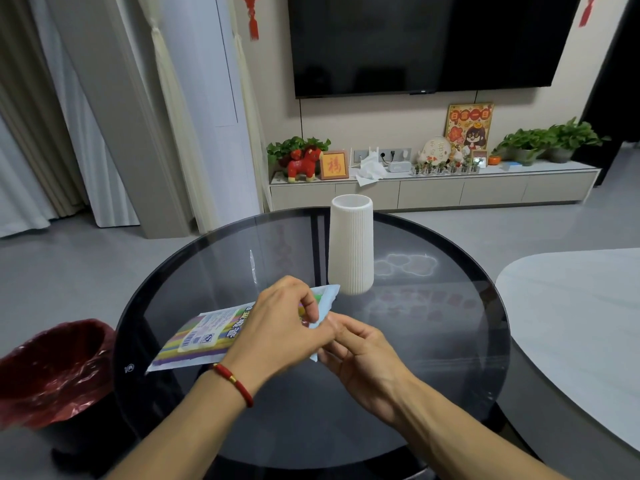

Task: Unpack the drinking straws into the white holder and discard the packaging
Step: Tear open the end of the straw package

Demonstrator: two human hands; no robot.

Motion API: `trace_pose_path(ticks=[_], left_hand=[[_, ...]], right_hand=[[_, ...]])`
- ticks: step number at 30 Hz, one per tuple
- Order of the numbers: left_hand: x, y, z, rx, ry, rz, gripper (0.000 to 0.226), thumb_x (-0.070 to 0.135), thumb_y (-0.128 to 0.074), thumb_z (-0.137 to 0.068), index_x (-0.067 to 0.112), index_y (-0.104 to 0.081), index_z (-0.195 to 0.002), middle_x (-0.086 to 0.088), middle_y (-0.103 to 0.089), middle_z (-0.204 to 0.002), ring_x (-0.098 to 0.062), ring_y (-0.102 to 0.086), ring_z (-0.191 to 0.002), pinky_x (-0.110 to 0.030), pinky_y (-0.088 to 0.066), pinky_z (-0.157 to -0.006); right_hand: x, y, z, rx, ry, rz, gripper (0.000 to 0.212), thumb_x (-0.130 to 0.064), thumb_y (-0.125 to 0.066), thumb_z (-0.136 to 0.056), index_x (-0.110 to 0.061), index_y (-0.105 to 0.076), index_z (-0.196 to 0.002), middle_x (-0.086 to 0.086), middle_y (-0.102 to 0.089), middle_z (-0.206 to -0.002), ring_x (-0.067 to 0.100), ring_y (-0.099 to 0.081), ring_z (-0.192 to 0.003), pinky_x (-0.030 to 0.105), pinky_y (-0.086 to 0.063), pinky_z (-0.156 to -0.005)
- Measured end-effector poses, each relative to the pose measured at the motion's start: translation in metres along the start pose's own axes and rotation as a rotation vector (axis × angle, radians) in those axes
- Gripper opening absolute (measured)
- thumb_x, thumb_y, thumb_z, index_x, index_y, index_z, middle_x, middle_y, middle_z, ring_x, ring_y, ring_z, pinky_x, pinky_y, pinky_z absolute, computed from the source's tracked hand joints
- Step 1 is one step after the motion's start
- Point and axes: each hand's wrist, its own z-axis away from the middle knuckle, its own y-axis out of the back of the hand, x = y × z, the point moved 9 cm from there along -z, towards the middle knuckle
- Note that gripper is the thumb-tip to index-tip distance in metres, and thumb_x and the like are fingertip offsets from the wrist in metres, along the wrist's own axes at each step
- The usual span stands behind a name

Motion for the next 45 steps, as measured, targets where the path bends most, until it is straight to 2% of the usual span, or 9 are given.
trace_pose_path(ticks=[5,10,14,21,27,32,35,42,45], left_hand=[[0.002,0.000,-0.003,-0.037,0.040,0.006,0.029,0.049,-0.075,-0.064,0.023,-0.064,-0.063,0.015,-0.062,-0.096,-0.001,-0.060,-0.096,-0.030,-0.053,-0.084],[-0.001,0.004,-0.005,-0.065,0.122,0.086,0.032,0.055,-0.063,-0.049,0.026,-0.069,-0.060,0.016,-0.065,-0.097,0.000,-0.064,-0.088,-0.026,-0.055,-0.082],[0.004,0.004,-0.008,-0.066,0.089,0.003,0.024,0.046,-0.074,-0.058,0.023,-0.066,-0.058,0.015,-0.063,-0.094,-0.004,-0.060,-0.082,-0.020,-0.047,-0.068],[0.013,0.009,-0.012,-0.117,0.087,-0.034,0.026,0.045,-0.078,-0.062,0.022,-0.066,-0.058,0.012,-0.065,-0.092,-0.005,-0.060,-0.078,-0.022,-0.048,-0.065],[0.024,0.010,-0.017,-0.275,0.077,-0.157,0.030,0.044,-0.076,-0.062,0.015,-0.069,-0.061,0.002,-0.071,-0.081,-0.011,-0.065,-0.077,-0.031,-0.057,-0.067],[0.045,-0.002,-0.021,-0.418,-0.070,-0.500,0.031,0.034,-0.068,-0.069,0.005,-0.059,-0.062,-0.016,-0.061,-0.068,-0.026,-0.053,-0.060,-0.036,-0.046,-0.051],[0.056,-0.007,-0.018,-0.442,-0.140,-0.665,0.037,0.026,-0.069,-0.074,0.014,-0.039,-0.056,-0.004,-0.039,-0.059,-0.017,-0.037,-0.048,-0.028,-0.030,-0.041],[0.042,0.007,-0.026,-0.372,-0.068,-0.435,0.042,0.039,-0.077,-0.068,0.010,-0.052,-0.052,-0.004,-0.049,-0.051,-0.017,-0.038,-0.050,-0.022,-0.031,-0.044],[0.036,0.003,-0.017,-0.366,-0.057,-0.378,0.041,0.030,-0.075,-0.071,0.011,-0.046,-0.049,-0.005,-0.045,-0.050,-0.015,-0.035,-0.050,-0.015,-0.029,-0.044]], right_hand=[[-0.001,-0.007,0.002,-0.047,0.003,-0.143,0.024,-0.009,-0.059,-0.104,0.007,-0.075,-0.114,0.023,-0.073,-0.125,0.024,-0.075,-0.110,0.027,-0.060,-0.086],[0.000,-0.012,0.005,-0.038,-0.017,-0.237,0.023,-0.014,-0.066,-0.092,-0.002,-0.082,-0.104,0.015,-0.078,-0.119,0.015,-0.077,-0.101,0.024,-0.060,-0.083],[0.001,-0.015,0.005,-0.039,-0.011,-0.291,0.022,-0.009,-0.062,-0.098,0.000,-0.081,-0.107,0.018,-0.076,-0.121,0.018,-0.076,-0.105,0.026,-0.061,-0.086],[-0.004,-0.016,0.008,0.008,0.008,-0.317,0.022,-0.006,-0.062,-0.099,0.004,-0.079,-0.108,0.023,-0.075,-0.121,0.021,-0.078,-0.099,0.025,-0.062,-0.078],[-0.007,-0.015,0.011,0.029,0.004,-0.206,0.018,-0.004,-0.063,-0.100,0.003,-0.080,-0.102,0.016,-0.078,-0.107,0.018,-0.077,-0.091,0.024,-0.061,-0.077],[-0.007,-0.018,0.010,0.057,0.079,-0.040,0.015,-0.010,-0.070,-0.096,-0.002,-0.082,-0.092,0.011,-0.078,-0.093,0.017,-0.074,-0.085,0.024,-0.059,-0.079],[-0.007,-0.020,0.009,0.075,0.116,0.036,0.017,-0.017,-0.072,-0.096,-0.004,-0.083,-0.096,0.011,-0.079,-0.092,0.018,-0.074,-0.085,0.025,-0.059,-0.080],[-0.007,-0.022,0.007,0.057,0.097,0.023,0.011,-0.014,-0.078,-0.091,-0.004,-0.083,-0.093,0.012,-0.077,-0.086,0.018,-0.074,-0.079,0.025,-0.059,-0.076],[-0.009,-0.026,0.009,0.024,0.060,0.191,0.014,-0.018,-0.073,-0.089,-0.007,-0.076,-0.081,0.003,-0.069,-0.065,0.018,-0.068,-0.063,0.026,-0.053,-0.053]])
